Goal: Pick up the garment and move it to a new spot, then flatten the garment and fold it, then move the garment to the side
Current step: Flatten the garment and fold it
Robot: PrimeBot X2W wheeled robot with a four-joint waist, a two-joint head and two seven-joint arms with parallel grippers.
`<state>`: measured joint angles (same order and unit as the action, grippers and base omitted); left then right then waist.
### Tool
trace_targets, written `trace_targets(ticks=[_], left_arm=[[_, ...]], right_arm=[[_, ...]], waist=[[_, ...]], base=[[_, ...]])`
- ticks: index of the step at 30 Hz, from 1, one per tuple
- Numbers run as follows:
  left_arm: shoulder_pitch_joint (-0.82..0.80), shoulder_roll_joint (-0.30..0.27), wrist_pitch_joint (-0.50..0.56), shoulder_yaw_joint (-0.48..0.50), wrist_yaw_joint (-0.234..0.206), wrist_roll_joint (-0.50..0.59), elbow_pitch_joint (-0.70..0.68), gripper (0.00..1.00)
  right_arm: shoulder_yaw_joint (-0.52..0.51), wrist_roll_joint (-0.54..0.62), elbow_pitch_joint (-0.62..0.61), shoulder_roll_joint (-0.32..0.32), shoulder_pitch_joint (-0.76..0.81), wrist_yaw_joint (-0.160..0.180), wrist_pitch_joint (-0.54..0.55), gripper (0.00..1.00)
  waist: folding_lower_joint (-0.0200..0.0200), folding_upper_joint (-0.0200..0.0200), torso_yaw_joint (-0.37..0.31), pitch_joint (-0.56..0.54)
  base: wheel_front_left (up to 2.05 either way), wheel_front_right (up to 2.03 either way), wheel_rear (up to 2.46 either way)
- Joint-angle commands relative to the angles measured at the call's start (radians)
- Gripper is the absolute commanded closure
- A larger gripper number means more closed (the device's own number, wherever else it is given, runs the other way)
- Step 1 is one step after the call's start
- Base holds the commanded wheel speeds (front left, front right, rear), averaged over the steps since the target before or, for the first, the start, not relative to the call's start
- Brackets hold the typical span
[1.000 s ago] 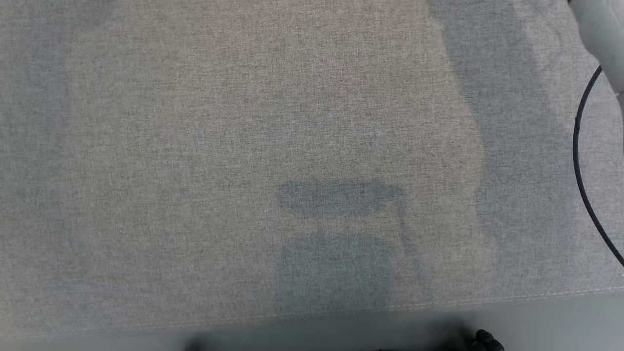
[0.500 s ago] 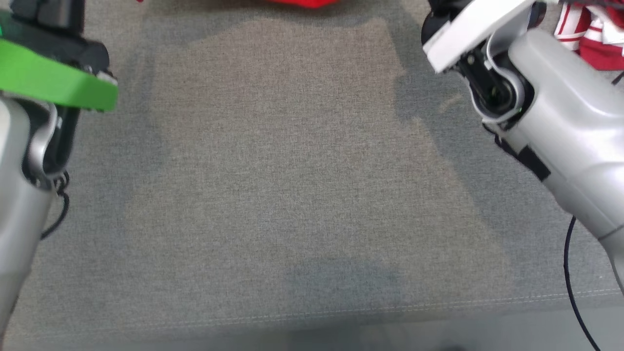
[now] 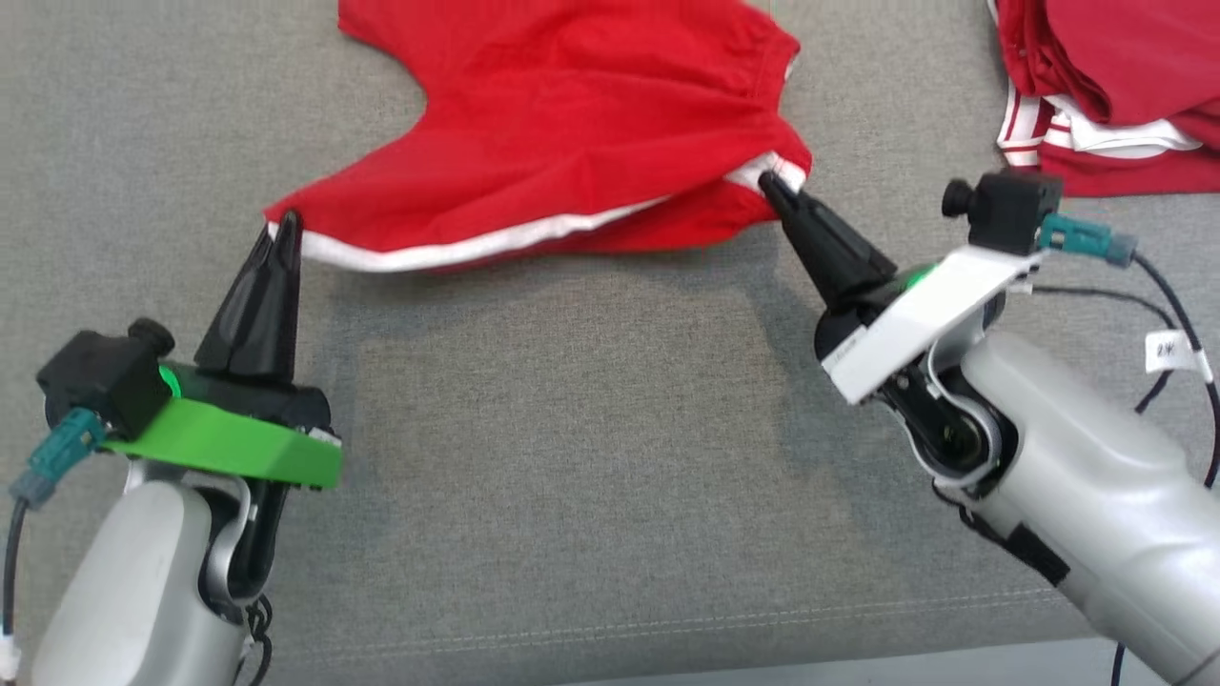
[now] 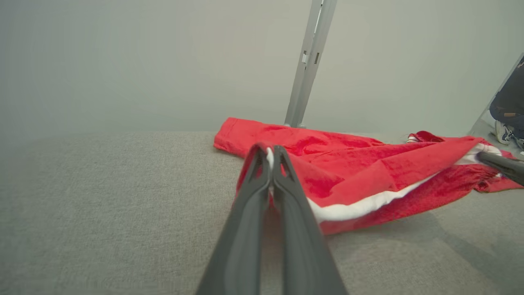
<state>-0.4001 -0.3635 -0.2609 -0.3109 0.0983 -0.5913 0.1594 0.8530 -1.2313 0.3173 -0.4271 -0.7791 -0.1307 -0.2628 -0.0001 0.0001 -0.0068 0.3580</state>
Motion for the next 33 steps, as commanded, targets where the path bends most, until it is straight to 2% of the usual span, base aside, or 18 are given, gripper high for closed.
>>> trace_targets(ticks=[1, 7, 14, 21, 27, 33], left_arm=[[0.020, 0.005, -0.003, 0.012, 0.006, 0.008, 0.000, 1.00], [0.163, 0.073, -0.003, 0.084, 0.019, 0.052, 0.001, 1.00], [0.307, 0.159, -0.003, 0.161, 0.030, 0.076, 0.009, 1.00], [0.422, 0.212, -0.003, 0.222, 0.032, 0.100, 0.025, 1.00], [0.478, 0.219, -0.003, 0.243, 0.032, 0.103, 0.019, 1.00], [0.444, 0.187, -0.003, 0.221, 0.032, 0.128, 0.012, 1.00]], right_arm=[[-0.005, -0.007, -0.009, -0.009, 0.021, 0.000, -0.004, 1.00], [0.014, -0.026, -0.097, -0.048, 0.170, 0.000, -0.004, 1.00], [0.008, -0.051, -0.144, -0.082, 0.316, 0.000, -0.005, 1.00], [0.021, -0.085, -0.186, -0.136, 0.430, 0.000, 0.005, 1.00], [0.021, -0.111, -0.225, -0.176, 0.496, 0.000, 0.034, 1.00], [0.009, -0.087, -0.239, -0.164, 0.495, 0.000, 0.035, 1.00]], waist=[[0.0001, -0.0001, 0.001, -0.045], [0.0001, -0.0001, -0.008, -0.095], [0.0001, -0.0001, -0.020, -0.147], [0.0001, -0.0001, -0.018, -0.207], [0.0001, -0.0001, -0.009, -0.226], [0.0001, -0.0001, -0.013, -0.223]], base=[[0.00, 0.00, 0.00], [0.00, 0.00, 0.00], [0.00, 0.00, 0.00], [0.00, 0.00, 0.00], [0.00, 0.00, 0.00], [0.00, 0.00, 0.00]])
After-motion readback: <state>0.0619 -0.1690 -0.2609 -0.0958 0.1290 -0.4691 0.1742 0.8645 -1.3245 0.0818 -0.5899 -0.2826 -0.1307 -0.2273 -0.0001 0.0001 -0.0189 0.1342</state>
